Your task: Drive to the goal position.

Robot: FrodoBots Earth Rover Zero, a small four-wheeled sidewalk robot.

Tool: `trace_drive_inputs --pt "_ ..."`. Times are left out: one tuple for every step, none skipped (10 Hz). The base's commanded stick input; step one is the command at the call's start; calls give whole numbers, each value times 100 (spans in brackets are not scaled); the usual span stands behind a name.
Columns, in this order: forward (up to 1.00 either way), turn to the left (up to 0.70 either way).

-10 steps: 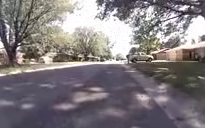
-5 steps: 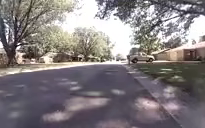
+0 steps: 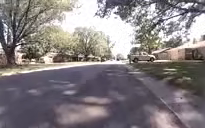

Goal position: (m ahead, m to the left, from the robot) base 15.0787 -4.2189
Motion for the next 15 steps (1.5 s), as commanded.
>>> trace_drive_inputs --pt "50 0" --pt "50 0" --pt "50 0" --pt "50 0" --pt "50 0" --pt "50 0" --pt "50 0" --pt "50 0" --pt "50 0" --pt "50 0" --pt "50 0" --pt "50 0" --pt "50 0" --pt "50 0" --pt "50 0"
